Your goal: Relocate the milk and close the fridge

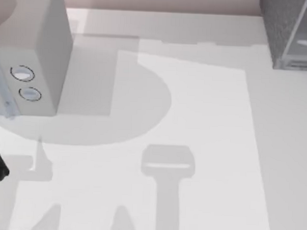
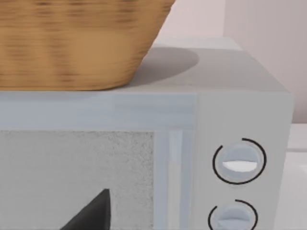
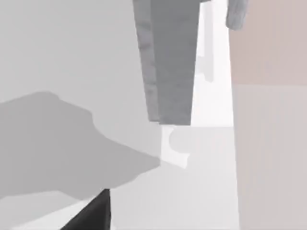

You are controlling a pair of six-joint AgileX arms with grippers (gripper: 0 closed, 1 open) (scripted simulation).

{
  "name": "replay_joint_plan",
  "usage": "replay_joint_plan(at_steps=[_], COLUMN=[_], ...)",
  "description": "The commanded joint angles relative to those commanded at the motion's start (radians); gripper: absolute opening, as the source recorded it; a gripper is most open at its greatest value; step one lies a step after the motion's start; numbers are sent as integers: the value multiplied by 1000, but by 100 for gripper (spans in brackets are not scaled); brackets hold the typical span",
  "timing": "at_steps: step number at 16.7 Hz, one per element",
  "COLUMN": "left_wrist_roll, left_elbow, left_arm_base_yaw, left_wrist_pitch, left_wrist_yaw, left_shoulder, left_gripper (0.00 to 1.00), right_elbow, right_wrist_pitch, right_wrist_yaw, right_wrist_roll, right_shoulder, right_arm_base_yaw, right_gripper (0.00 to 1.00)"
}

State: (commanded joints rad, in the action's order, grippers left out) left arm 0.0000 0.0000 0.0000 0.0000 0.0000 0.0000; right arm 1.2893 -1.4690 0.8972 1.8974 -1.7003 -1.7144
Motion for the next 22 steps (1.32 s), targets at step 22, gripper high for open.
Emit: replay_joint_plan(at_steps=[22], left_wrist_roll=[0], left_elbow=[0], left_arm_base_yaw=[0], left_wrist_pitch=[0], left_wrist_yaw=[0], left_shoulder=[0], left_gripper=[100], right_elbow=[15], right_wrist_pitch=[687], right_wrist_yaw=[-77], right_wrist_roll=[-692], right_shoulder=[-110], right_arm_base_yaw=[415], right_gripper=[100])
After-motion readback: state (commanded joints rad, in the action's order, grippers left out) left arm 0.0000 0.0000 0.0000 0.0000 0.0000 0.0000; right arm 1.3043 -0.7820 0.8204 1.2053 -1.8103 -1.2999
